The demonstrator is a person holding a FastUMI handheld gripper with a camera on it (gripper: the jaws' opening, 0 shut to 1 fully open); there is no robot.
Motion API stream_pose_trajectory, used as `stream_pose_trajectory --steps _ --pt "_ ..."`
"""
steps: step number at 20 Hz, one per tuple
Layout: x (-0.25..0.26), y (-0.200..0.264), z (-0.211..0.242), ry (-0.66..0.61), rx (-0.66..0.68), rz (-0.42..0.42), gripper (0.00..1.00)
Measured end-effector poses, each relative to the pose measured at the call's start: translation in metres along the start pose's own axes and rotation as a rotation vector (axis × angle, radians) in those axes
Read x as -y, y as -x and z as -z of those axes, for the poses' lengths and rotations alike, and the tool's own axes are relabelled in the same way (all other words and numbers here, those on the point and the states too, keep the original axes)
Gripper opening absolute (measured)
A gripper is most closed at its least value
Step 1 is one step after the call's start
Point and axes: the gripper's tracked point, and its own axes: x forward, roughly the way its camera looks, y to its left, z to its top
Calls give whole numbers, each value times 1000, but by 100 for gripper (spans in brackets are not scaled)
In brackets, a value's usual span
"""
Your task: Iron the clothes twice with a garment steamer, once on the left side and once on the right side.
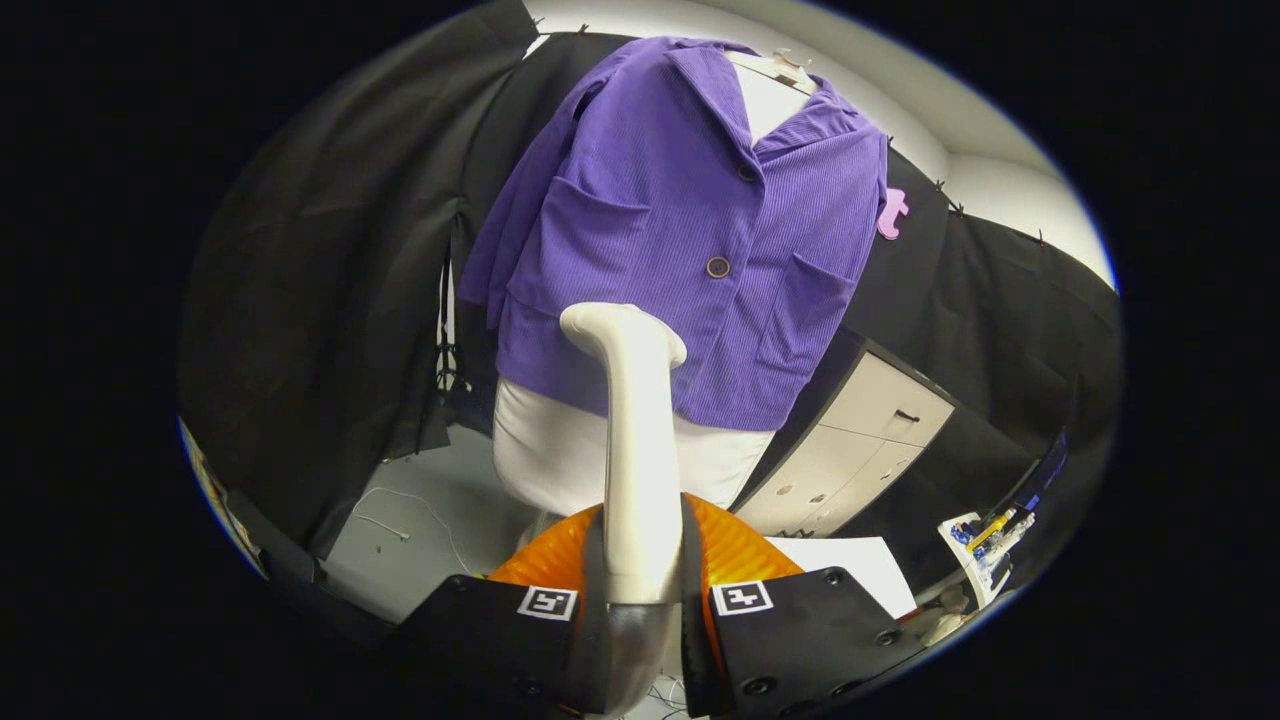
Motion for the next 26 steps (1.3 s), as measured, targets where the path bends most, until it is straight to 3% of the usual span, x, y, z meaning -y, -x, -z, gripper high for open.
stream_pose_trajectory --steps 4,11,26 --pt "7 6 -5 -29 -5 -17 36" --pt "65 24 -65 -88 89 13 36" --pt "234 56 -167 -279 266 183 35"
